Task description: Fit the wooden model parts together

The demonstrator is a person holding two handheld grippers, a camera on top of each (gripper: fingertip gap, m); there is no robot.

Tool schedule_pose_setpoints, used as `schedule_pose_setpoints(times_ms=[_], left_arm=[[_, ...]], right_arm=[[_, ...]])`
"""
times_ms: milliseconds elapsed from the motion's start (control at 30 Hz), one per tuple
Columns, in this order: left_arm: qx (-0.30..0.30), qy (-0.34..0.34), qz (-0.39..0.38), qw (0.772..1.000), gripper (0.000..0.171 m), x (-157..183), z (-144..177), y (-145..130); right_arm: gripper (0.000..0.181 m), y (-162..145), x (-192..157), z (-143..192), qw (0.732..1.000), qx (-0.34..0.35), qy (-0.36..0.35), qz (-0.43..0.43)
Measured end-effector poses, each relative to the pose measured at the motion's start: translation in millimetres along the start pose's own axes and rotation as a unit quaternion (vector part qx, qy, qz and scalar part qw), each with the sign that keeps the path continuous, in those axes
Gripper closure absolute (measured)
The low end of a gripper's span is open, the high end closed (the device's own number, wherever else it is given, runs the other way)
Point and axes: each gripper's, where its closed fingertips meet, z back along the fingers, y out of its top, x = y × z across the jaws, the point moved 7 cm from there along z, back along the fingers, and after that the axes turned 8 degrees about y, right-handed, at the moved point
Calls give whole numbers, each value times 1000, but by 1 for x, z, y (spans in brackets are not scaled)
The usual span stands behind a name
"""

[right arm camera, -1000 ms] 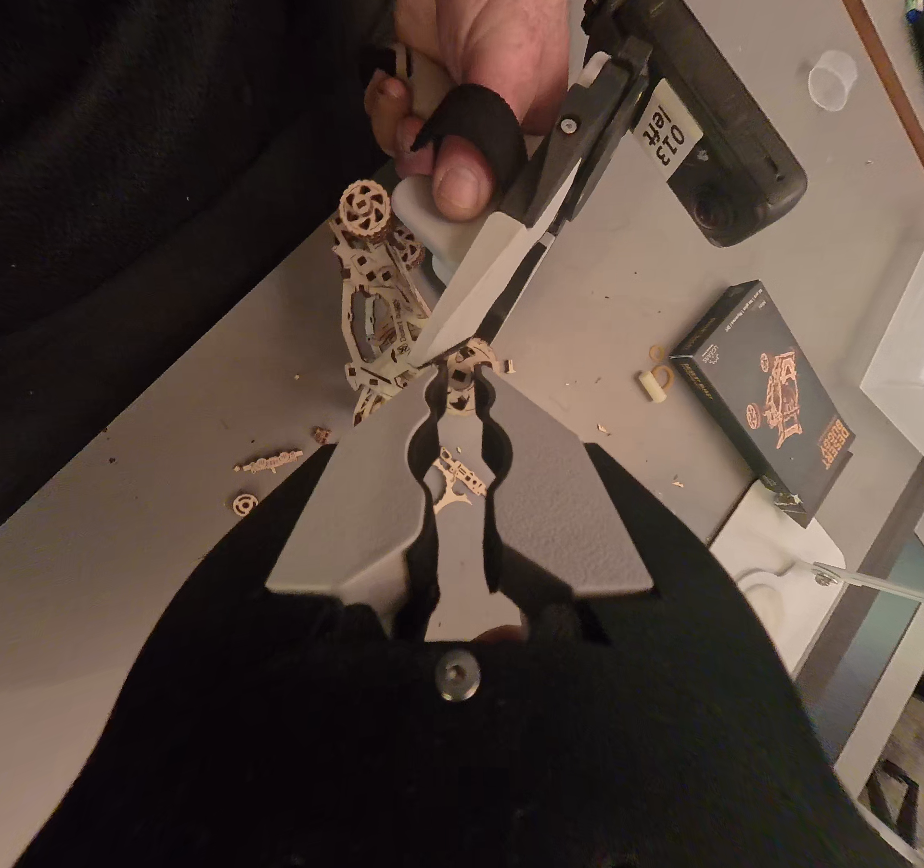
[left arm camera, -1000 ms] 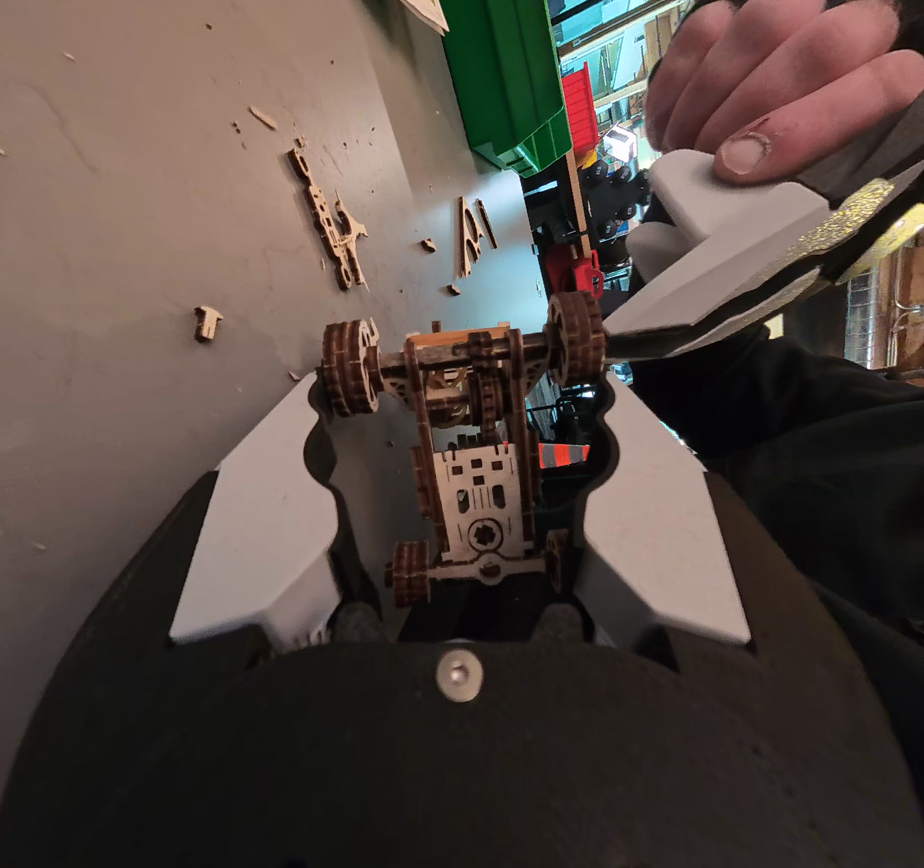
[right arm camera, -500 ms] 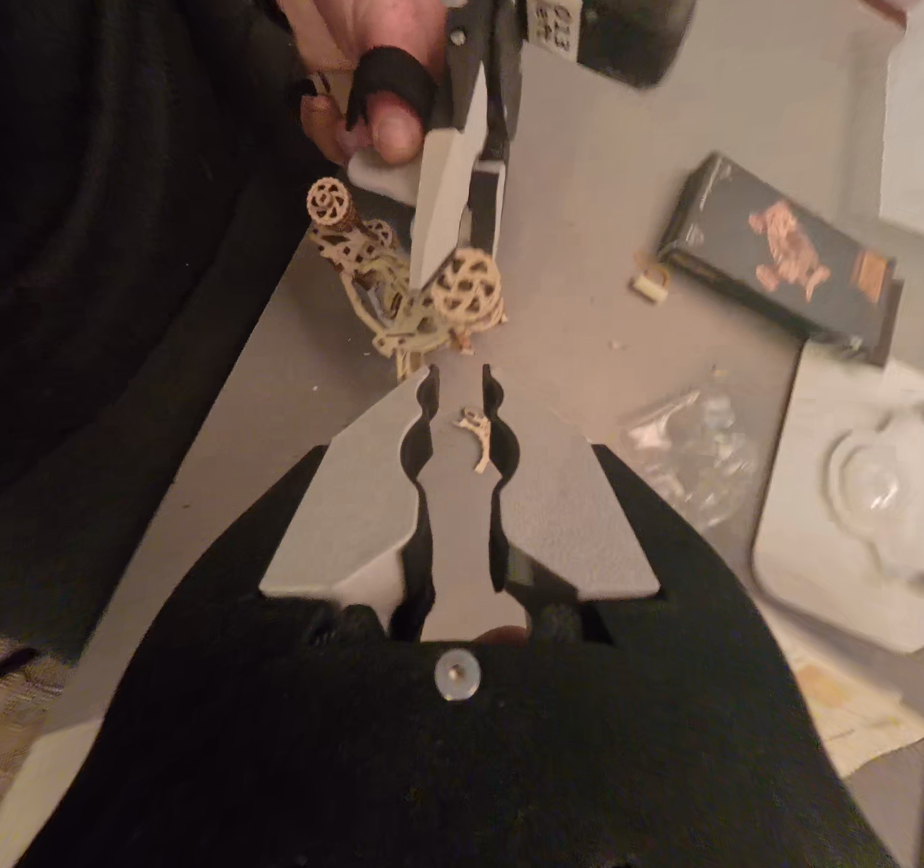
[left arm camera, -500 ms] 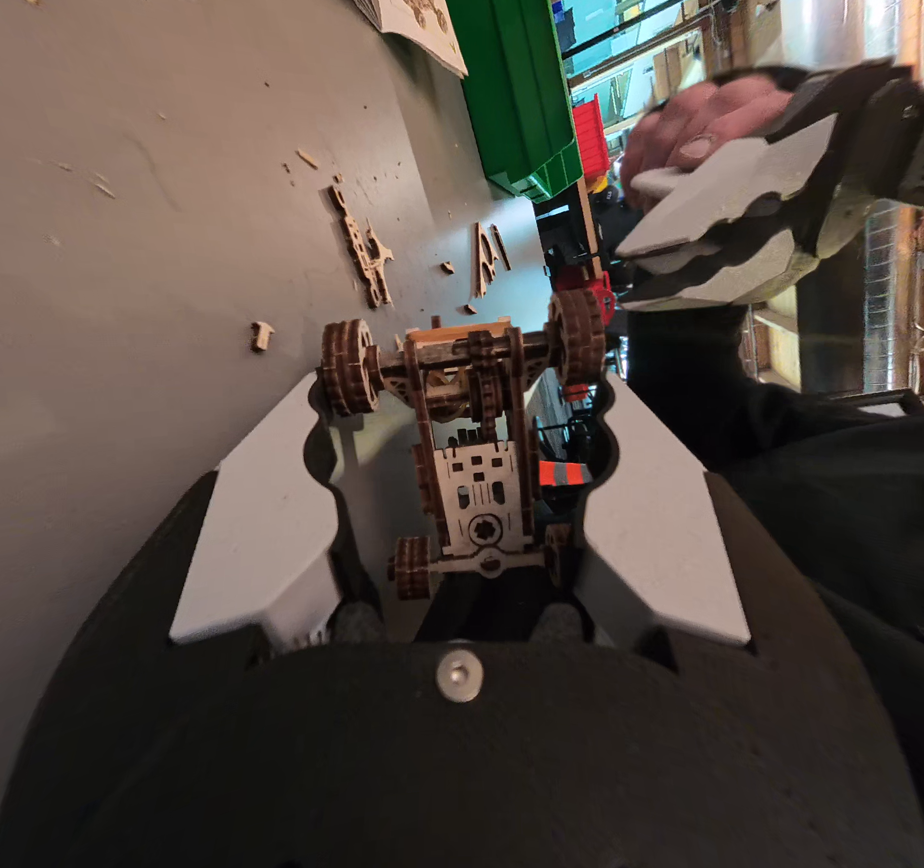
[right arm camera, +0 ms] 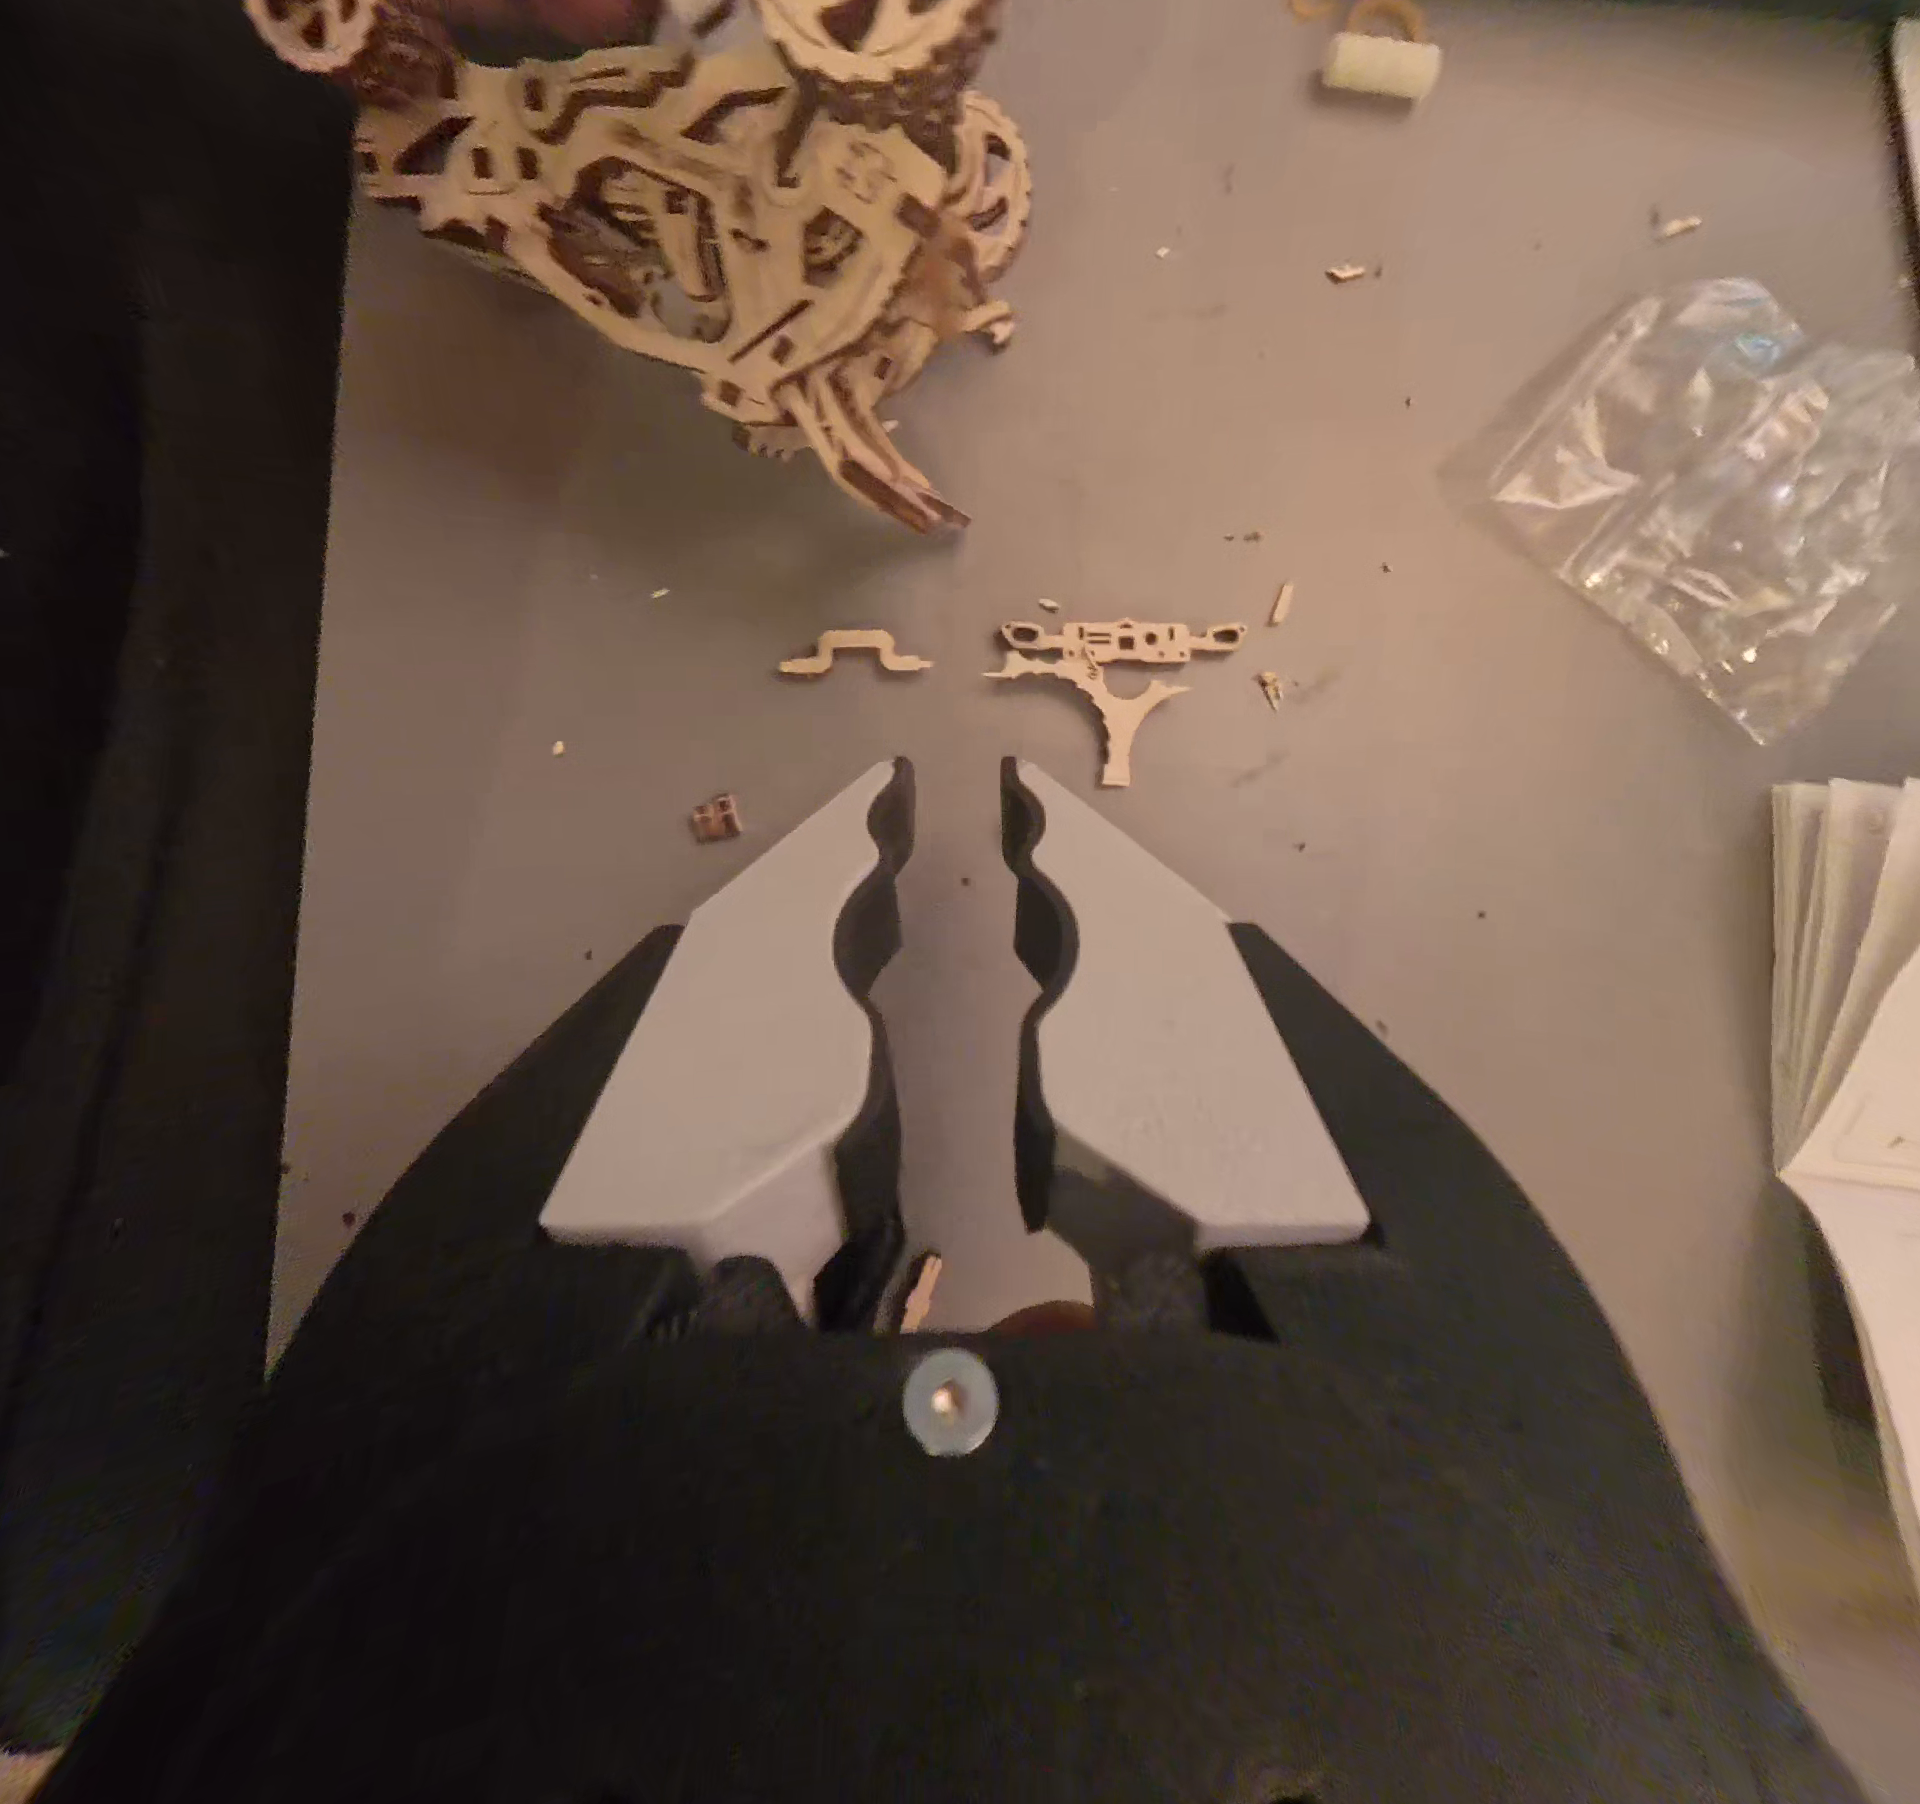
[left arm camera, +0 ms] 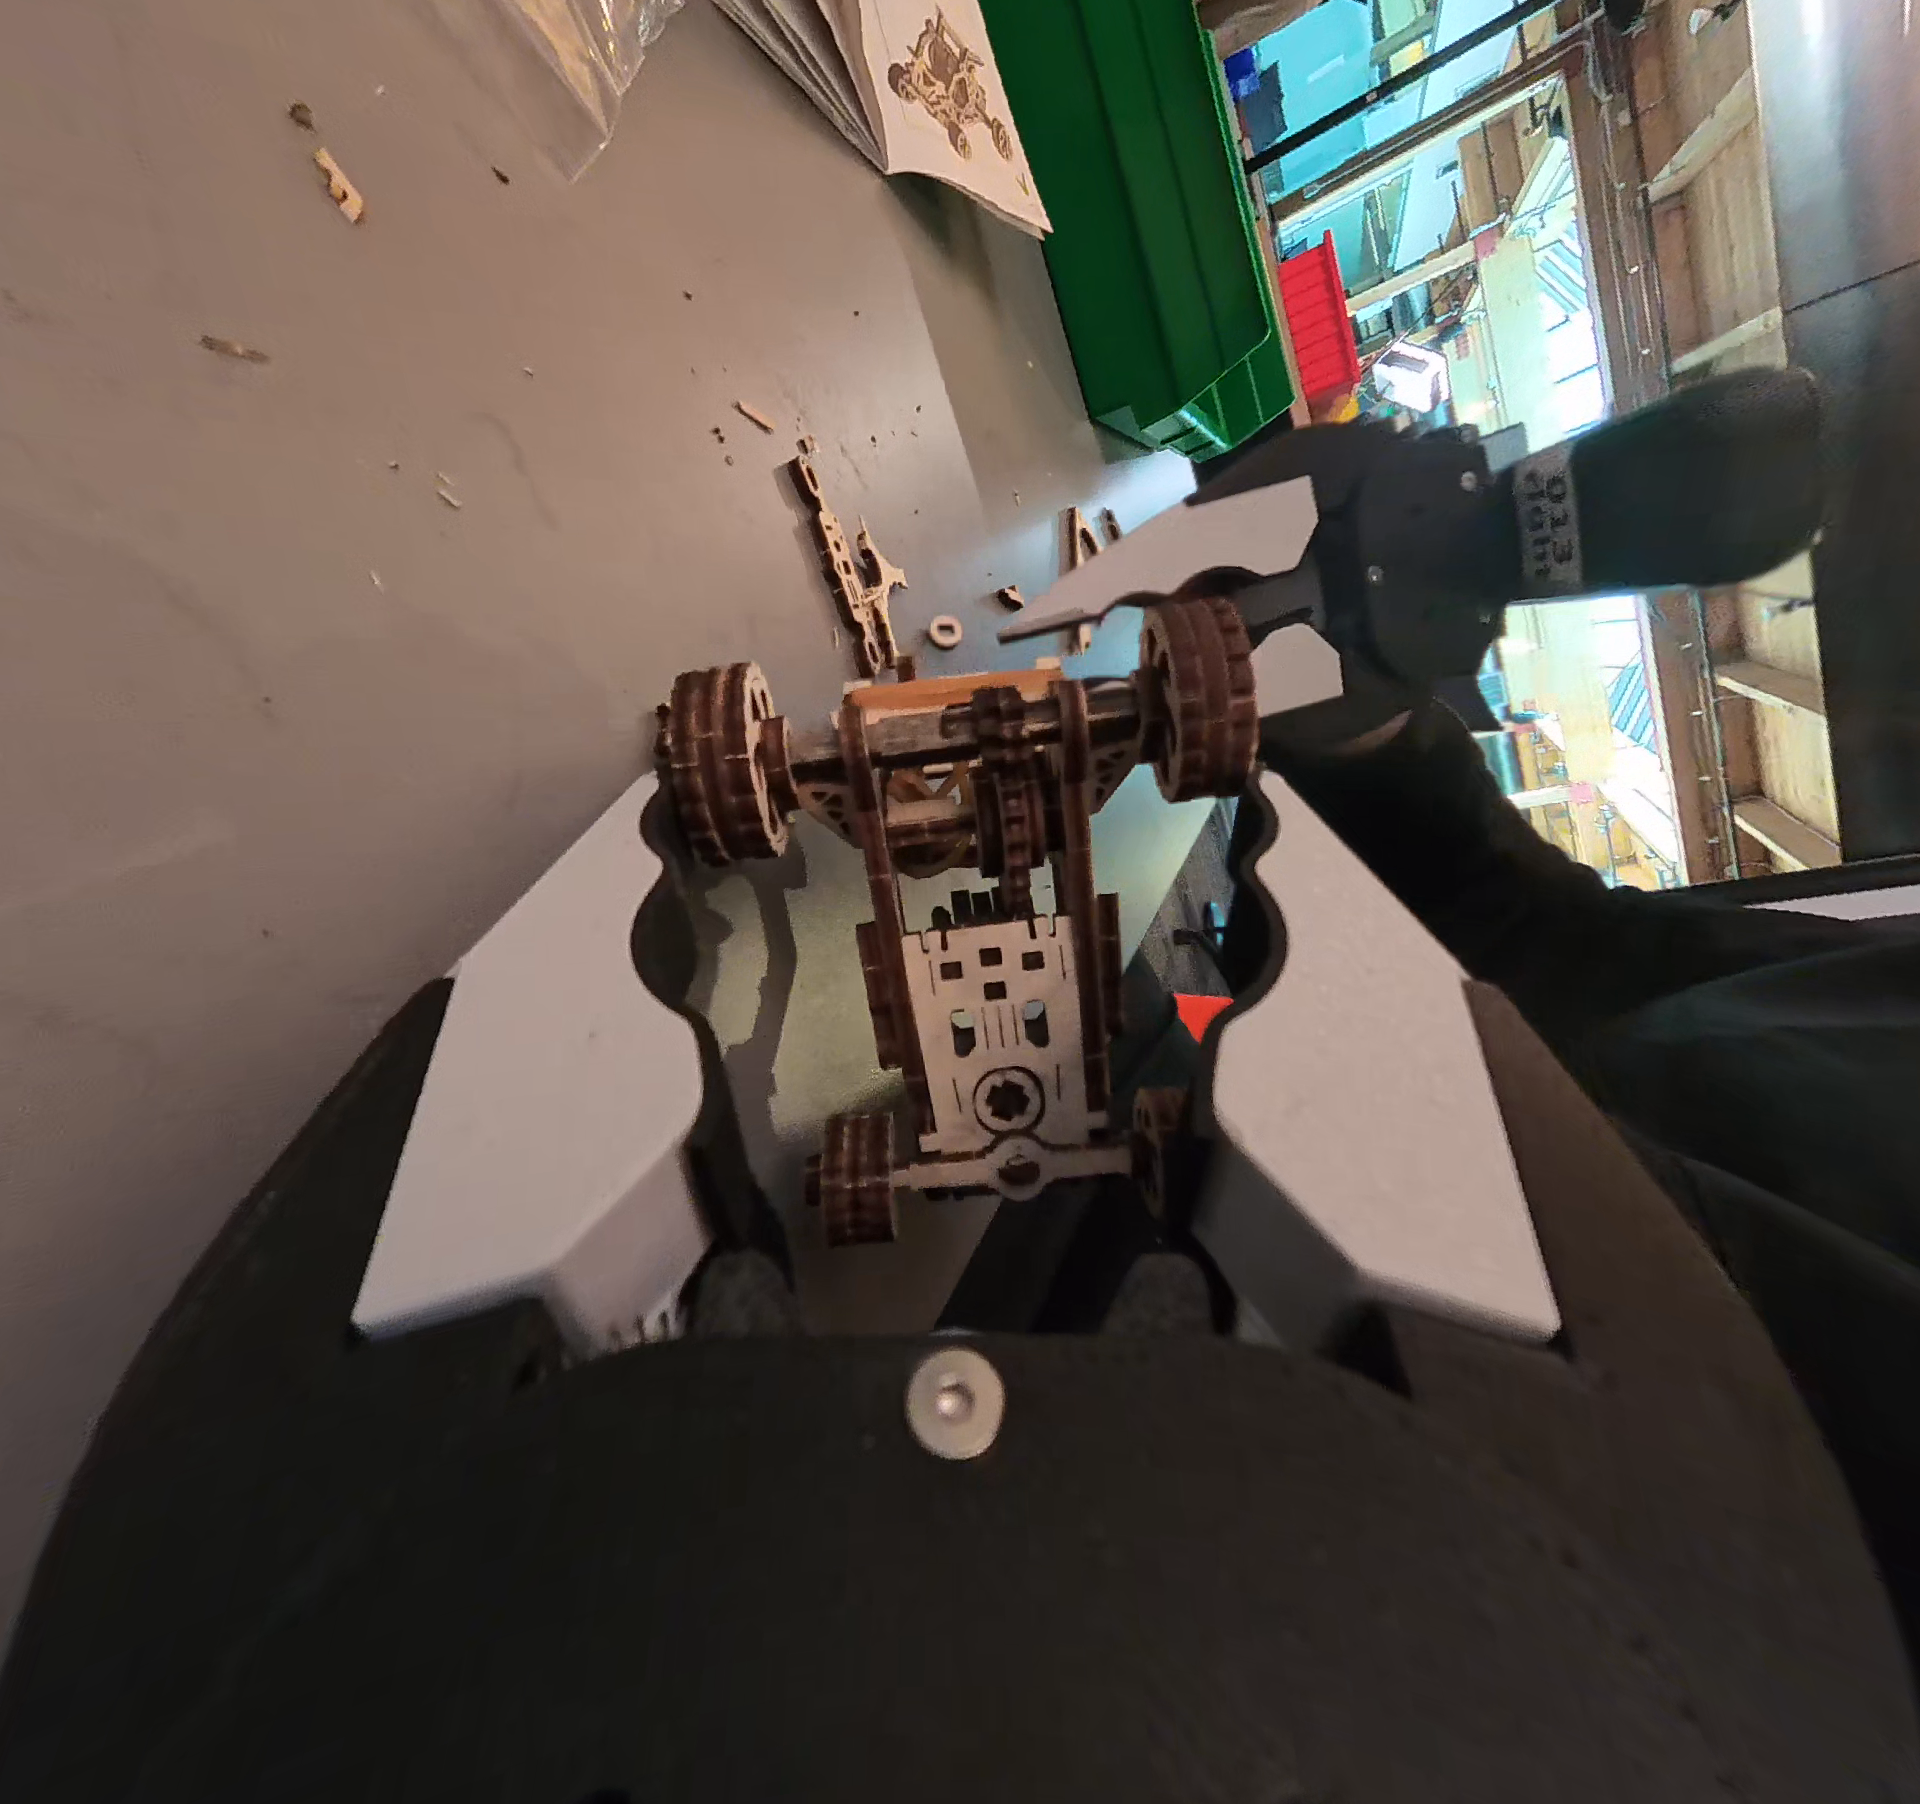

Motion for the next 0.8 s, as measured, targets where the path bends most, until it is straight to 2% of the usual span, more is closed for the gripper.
schedule_pose_setpoints(times_ms=[133,233,433,567,633,800], left_arm=[[1,-1,-1,1000,71,0,-1,1],[1,-4,1,1000,71,0,-1,1],[2,-7,4,1000,71,-1,-1,2],[3,-8,6,1000,71,-1,-1,2],[1,-9,6,1000,71,-1,-1,2],[-2,-12,2,1000,71,0,-3,2]], right_arm=[[161,-6,8,3,999,4,-20,-24],[164,-14,13,0,999,-17,-25,-36],[174,-19,13,-9,998,-19,-14,-49],[174,-18,16,-9,998,-16,-9,-52],[174,-7,16,-2,999,17,-6,-46],[174,54,10,22,993,111,19,39]])
